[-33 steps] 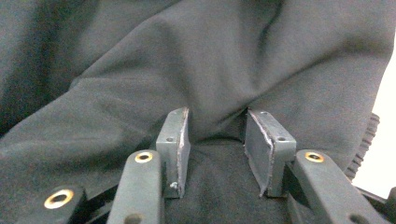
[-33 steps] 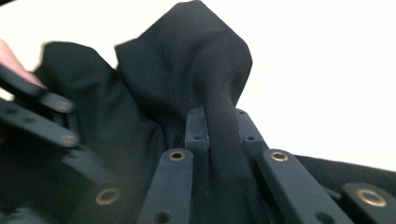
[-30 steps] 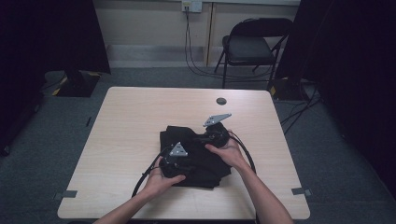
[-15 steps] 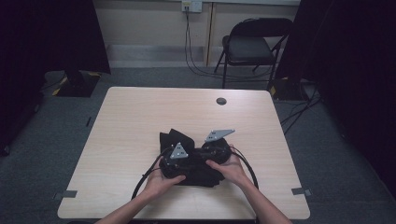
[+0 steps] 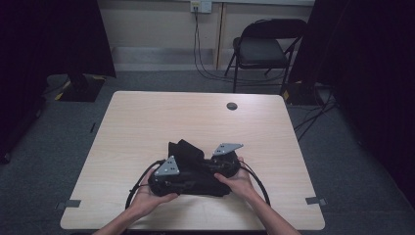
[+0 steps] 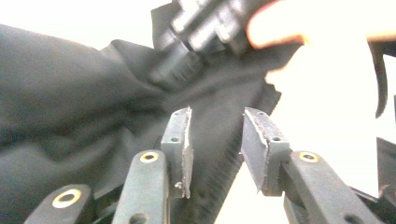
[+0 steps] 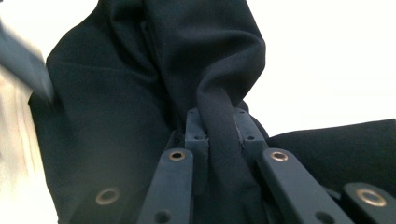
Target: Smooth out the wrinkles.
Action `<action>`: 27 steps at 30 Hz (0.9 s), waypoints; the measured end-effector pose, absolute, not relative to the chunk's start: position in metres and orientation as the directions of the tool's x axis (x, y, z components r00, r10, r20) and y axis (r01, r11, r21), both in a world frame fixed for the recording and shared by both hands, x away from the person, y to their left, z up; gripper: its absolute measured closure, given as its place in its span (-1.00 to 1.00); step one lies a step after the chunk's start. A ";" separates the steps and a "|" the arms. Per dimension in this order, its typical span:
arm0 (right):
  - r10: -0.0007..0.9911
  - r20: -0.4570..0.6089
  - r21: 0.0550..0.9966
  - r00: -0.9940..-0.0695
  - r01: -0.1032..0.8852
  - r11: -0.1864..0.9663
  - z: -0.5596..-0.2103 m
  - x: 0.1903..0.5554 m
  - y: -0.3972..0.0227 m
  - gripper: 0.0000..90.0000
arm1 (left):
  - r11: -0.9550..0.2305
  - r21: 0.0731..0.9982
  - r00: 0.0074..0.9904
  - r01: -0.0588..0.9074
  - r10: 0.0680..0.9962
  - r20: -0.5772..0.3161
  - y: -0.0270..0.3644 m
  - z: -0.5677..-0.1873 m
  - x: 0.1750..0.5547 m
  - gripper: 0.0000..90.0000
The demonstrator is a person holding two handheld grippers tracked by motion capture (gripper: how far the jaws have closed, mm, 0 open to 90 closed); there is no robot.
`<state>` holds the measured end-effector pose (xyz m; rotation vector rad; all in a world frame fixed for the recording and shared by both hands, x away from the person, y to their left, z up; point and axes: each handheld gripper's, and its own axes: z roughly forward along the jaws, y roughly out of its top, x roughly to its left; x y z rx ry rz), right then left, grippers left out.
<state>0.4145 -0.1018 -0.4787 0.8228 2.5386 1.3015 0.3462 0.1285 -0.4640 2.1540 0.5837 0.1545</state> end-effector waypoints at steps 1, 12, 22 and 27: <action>0.548 0.097 0.792 -0.831 0.398 0.462 -0.478 0.415 -0.102 0.78 | -0.517 0.779 0.884 0.355 0.456 -0.100 0.125 -0.468 0.347 0.41; 0.528 0.086 0.843 -0.845 0.344 0.413 -0.444 0.397 -0.104 0.79 | -0.537 0.764 0.851 0.359 0.525 -0.031 0.105 -0.483 0.358 0.54; 0.507 0.081 0.801 -0.858 0.359 0.479 -0.458 0.370 -0.100 0.77 | -0.533 0.767 0.845 0.358 0.534 -0.024 0.104 -0.483 0.358 0.56; 0.510 0.073 0.791 -0.857 0.361 0.494 -0.473 0.369 -0.099 0.77 | -0.515 0.725 0.821 0.457 0.559 -0.120 0.115 -0.468 0.352 0.56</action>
